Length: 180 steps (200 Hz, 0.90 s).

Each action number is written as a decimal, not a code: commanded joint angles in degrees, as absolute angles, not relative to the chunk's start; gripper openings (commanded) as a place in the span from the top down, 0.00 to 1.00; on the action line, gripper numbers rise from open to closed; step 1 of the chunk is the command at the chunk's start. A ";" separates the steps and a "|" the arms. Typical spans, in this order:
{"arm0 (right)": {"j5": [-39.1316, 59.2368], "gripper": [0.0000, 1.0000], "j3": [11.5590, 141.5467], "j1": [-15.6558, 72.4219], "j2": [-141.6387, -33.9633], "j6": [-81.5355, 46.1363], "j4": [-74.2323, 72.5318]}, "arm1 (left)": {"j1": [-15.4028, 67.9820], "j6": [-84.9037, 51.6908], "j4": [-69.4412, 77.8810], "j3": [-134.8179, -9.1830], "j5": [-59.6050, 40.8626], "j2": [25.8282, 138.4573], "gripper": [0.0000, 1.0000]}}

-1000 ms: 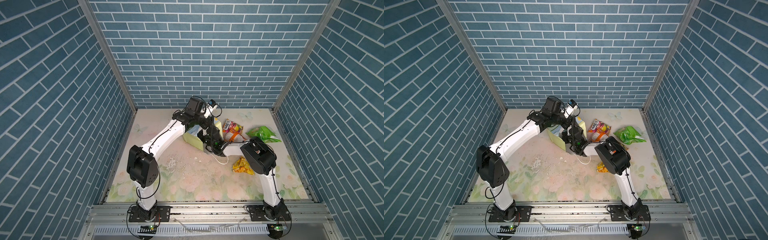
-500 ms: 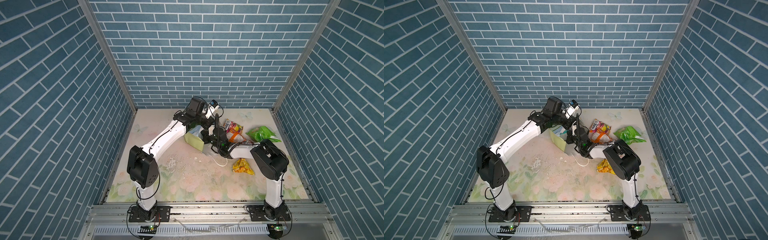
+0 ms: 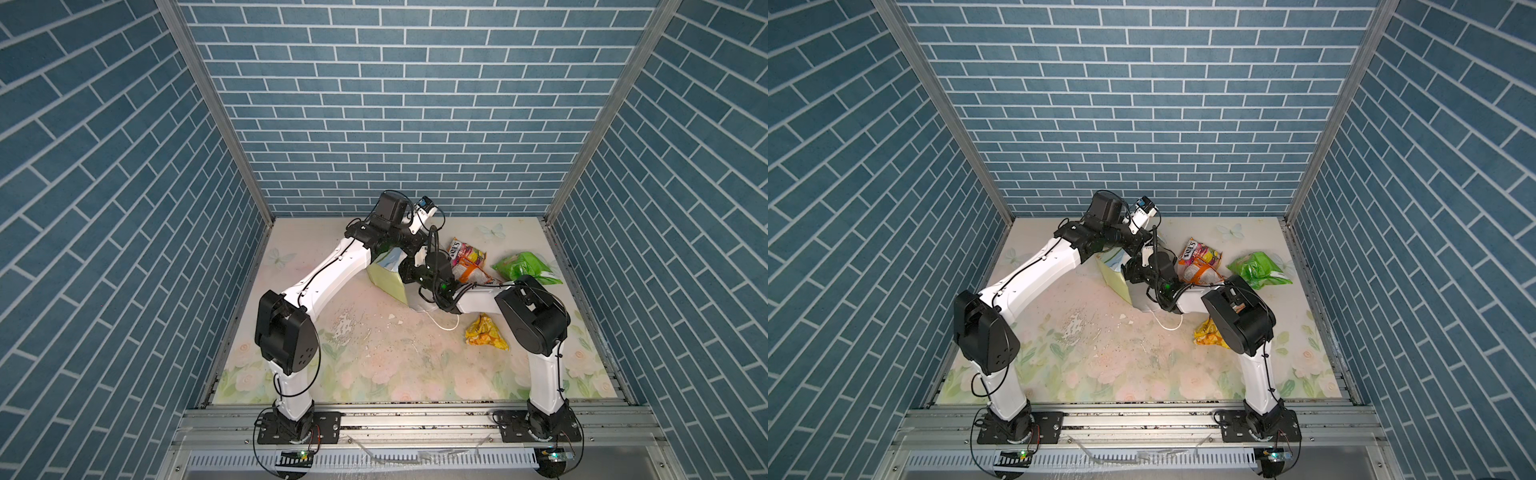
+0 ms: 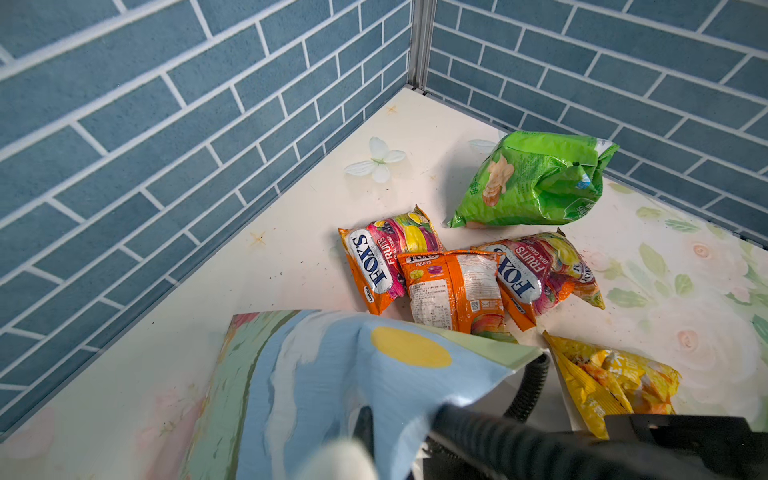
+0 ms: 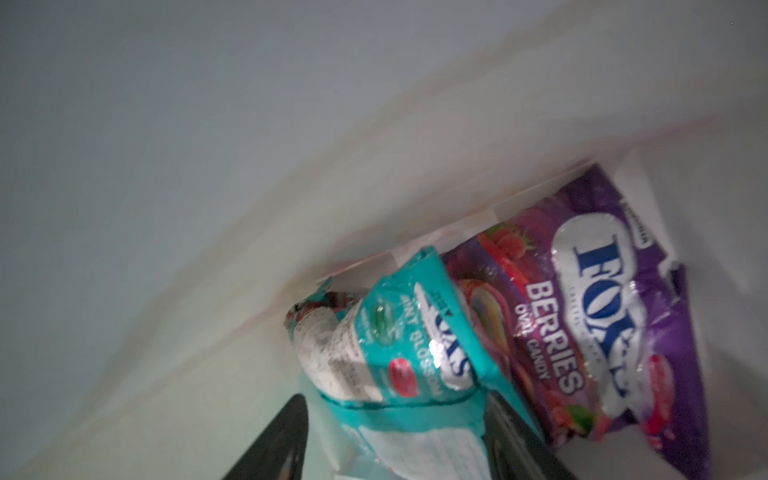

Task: Take the snacks out of the paper bag
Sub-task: 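Lower the right gripper onto the teal packet and close on its top edge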

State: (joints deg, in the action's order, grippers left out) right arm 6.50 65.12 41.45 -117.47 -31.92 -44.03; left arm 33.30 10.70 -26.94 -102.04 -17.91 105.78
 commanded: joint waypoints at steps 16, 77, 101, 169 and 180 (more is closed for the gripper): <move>8.41 0.29 67.91 41.47 -120.47 -33.74 -45.82 | 34.01 9.80 -26.23 -105.66 -21.40 106.11 1.00; 6.11 0.03 70.05 41.54 -122.96 -34.79 -42.71 | 35.32 11.78 -27.87 -107.59 -16.40 106.02 1.00; 5.46 0.02 69.65 41.50 -123.15 -35.00 -43.15 | 37.26 15.23 -29.55 -108.35 -10.78 106.06 1.00; 3.69 0.02 66.32 41.48 -121.64 -35.00 -46.32 | 37.52 15.78 -30.42 -109.76 -4.40 106.96 1.00; 3.78 0.02 65.15 41.48 -121.40 -35.48 -48.04 | 37.53 16.12 -30.19 -109.65 -3.49 106.79 1.00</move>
State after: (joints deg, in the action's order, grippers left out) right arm 5.10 67.55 41.63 -121.62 -33.30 -44.45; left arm 36.47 15.03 -32.18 -107.00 -5.41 107.81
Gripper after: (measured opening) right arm 0.984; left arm 0.049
